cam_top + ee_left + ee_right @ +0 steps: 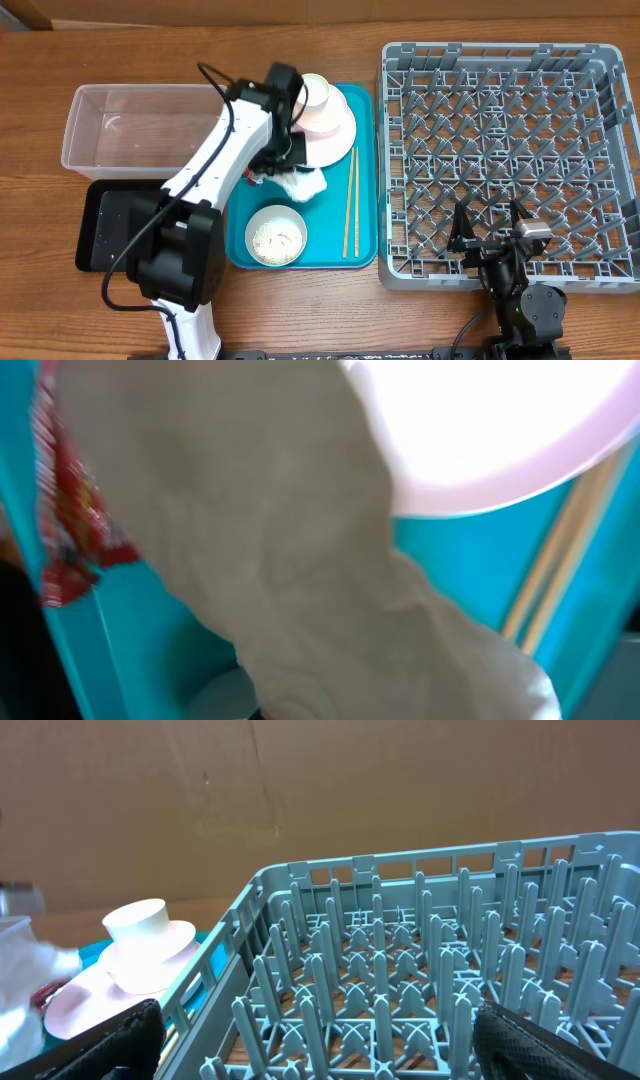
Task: Sort waste into correct bins and load items into the dishwasher
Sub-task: 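Grasp the white tissue with the left gripper and lift it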
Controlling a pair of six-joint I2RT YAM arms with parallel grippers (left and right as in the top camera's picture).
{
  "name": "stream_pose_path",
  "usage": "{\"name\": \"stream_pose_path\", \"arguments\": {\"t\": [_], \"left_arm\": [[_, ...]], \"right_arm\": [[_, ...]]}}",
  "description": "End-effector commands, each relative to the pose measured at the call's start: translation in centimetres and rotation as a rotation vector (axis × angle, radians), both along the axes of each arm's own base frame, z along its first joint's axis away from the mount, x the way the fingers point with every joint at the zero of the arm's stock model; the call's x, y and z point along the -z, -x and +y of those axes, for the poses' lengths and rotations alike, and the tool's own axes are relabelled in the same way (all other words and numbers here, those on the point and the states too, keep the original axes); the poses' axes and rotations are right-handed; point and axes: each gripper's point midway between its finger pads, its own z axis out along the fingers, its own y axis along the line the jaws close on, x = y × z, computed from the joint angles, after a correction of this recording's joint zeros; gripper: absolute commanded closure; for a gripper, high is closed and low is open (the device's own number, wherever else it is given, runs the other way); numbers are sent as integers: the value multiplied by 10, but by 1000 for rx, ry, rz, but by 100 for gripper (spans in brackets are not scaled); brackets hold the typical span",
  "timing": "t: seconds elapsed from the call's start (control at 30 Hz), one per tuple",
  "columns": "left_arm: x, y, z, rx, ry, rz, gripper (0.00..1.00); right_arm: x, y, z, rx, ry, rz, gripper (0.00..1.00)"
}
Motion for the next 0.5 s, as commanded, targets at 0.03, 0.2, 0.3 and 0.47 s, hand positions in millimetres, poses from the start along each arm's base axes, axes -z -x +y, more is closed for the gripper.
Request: {"name": "stream_pose_path", "arguments": {"t": [0.03, 0.2, 0.3, 0.47], "left_arm": [[-61, -21, -10, 38, 29, -124, 96], [-87, -34, 7, -1, 4, -173, 96], [-91, -42, 27, -47, -19, -189, 96], [-91, -51, 68, -143, -32, -189, 96]], "right_arm": [[1, 0, 1, -4, 2, -8, 0], [1, 0, 1, -4, 2, -8, 0], [1, 0, 1, -4, 2, -8, 0], [1, 0, 1, -4, 2, -8, 0]]}}
